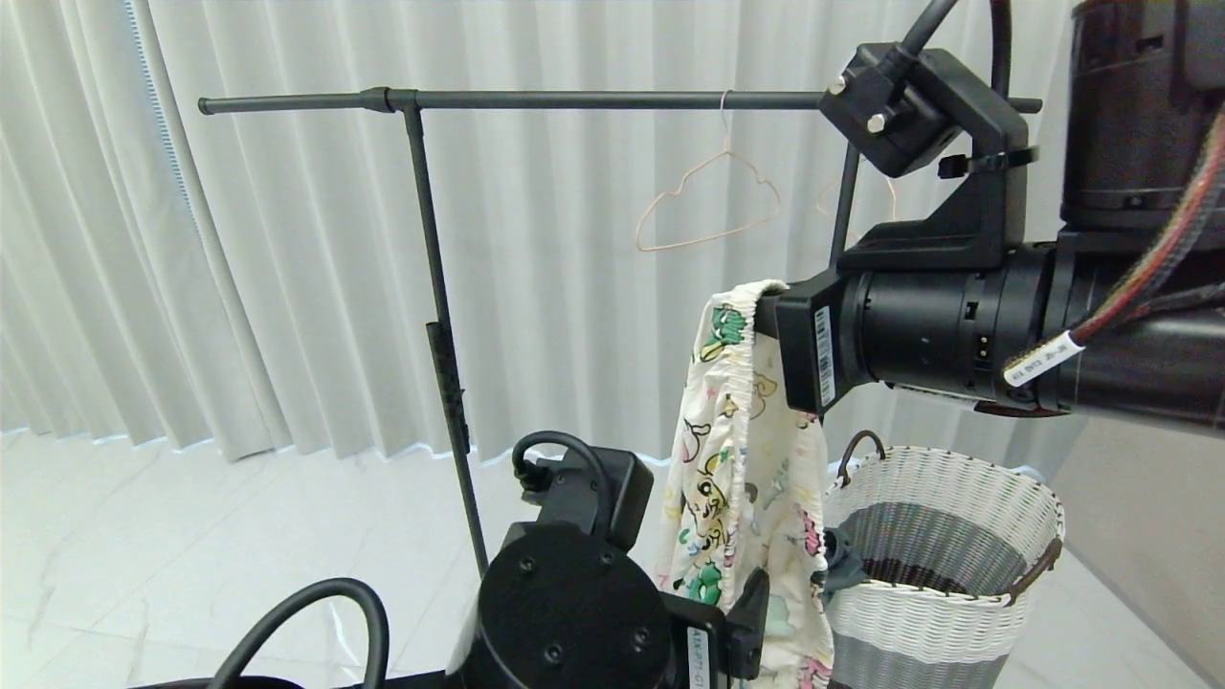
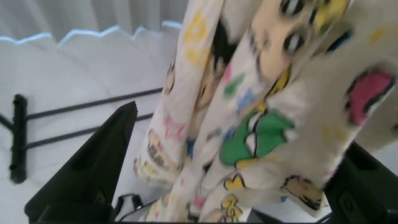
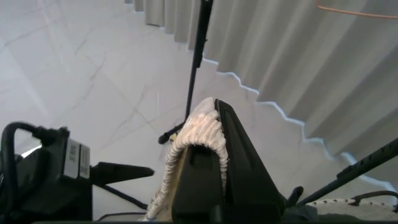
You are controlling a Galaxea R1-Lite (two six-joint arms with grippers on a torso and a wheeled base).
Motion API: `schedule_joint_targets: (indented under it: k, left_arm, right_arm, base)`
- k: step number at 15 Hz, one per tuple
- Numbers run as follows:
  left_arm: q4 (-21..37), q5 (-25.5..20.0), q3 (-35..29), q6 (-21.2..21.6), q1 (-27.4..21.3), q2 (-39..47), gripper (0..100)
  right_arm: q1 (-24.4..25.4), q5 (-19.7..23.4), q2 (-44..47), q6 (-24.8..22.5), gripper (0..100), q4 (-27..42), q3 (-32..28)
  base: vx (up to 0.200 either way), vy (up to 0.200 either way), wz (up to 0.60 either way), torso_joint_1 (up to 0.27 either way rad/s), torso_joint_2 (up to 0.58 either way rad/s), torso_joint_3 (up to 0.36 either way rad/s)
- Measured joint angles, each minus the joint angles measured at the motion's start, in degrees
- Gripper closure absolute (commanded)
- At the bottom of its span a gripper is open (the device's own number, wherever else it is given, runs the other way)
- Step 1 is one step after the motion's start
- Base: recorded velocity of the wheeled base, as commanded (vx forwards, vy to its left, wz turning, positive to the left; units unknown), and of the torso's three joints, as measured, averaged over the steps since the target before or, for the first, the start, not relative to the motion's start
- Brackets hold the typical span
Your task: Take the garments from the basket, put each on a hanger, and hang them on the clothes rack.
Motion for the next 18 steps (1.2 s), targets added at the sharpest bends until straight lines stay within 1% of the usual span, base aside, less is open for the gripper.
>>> schedule_joint_targets:
  k: [1, 2, 4, 8, 9, 11, 12, 13, 14, 15, 16, 17, 18]
  left_arm:
    - [-0.11, 0.72, 1.6, -0.02, -0.52, -0.05, 0]
    - [-0.02, 1.1, 3.58, -0.05, -1.02, -0.22, 0]
    - [-0.04, 1.29, 6.8, -0.09, -1.68, -0.96, 0]
    - [-0.16, 1.45, 10.3, -0.22, -1.9, -2.28, 0]
    - [-0.16, 1.61, 10.69, -0.22, -1.93, -2.58, 100]
    - [-0.16, 3.1, 11.04, 0.06, -1.9, -3.15, 100]
    - [-0.13, 4.95, 11.07, 0.59, -1.93, -3.39, 100]
    - [-0.11, 8.73, 11.07, 2.06, -1.93, -3.8, 100]
    - [-0.09, 10.37, 11.02, 3.73, -1.85, -4.88, 100]
    - [0.05, 10.84, 10.91, 5.53, -1.77, -6.73, 100]
    - [0.73, 10.22, 10.78, 8.08, -1.22, -9.47, 100]
    - [2.46, 8.68, 10.56, 10.74, -0.22, -12.35, 100]
    - [6.92, 6.11, 9.7, 12.65, 1.45, -15.49, 100]
  right_arm:
    - [-0.06, -1.87, -0.04, -0.02, 100, 0.0, 0.0]
    - [-0.12, -2.82, -0.11, 0.02, 100, 0.0, 0.0]
    - [-0.23, -2.96, -0.23, -0.02, 100, 0.0, 0.11]
    - [-1.08, -3.01, -0.94, -0.02, 100, 0.29, 0.39]
    - [-1.61, -3.01, -1.24, -0.02, 100, 0.43, 0.67]
    - [-3.04, -3.25, -1.91, -0.13, 100, 0.6, 1.55]
    - [-3.97, -3.74, -2.38, -0.16, 100, 0.84, 2.18]
    - [-5.44, -4.49, -3.23, -0.2, 100, 1.61, 3.07]
    - [-7.08, -5.03, -4.45, -0.2, 100, 3.0, 4.3]
    - [-8.63, -5.28, -6.01, -0.22, 100, 4.78, 5.79]
    - [-10.05, -5.34, -8.08, -0.24, 100, 6.64, 7.64]
    - [-10.95, -5.36, -10.12, -0.24, 100, 8.16, 9.72]
    - [-11.47, -5.32, -12.32, -0.29, 100, 9.28, 12.02]
  base:
    - [0.0, 0.0, 0.0, 0.0, 0.0, 0.0]
    - [0.0, 0.0, 0.0, 0.0, 0.0, 0.0]
    - [0.0, 0.0, 0.0, 0.0, 0.0, 0.0]
    - [0.0, 0.0, 0.0, 0.0, 0.0, 0.0]
    - [0.0, 0.0, 0.0, 0.0, 0.0, 0.0]
    - [0.0, 0.0, 0.0, 0.0, 0.0, 0.0]
    - [0.0, 0.0, 0.0, 0.0, 0.0, 0.0]
    - [0.0, 0.0, 0.0, 0.0, 0.0, 0.0]
    - [0.0, 0.0, 0.0, 0.0, 0.0, 0.0]
    - [0.0, 0.0, 0.0, 0.0, 0.0, 0.0]
    - [0.0, 0.0, 0.0, 0.0, 0.0, 0.0]
    - [0.0, 0.0, 0.0, 0.0, 0.0, 0.0]
    - [0.0, 0.0, 0.0, 0.0, 0.0, 0.0]
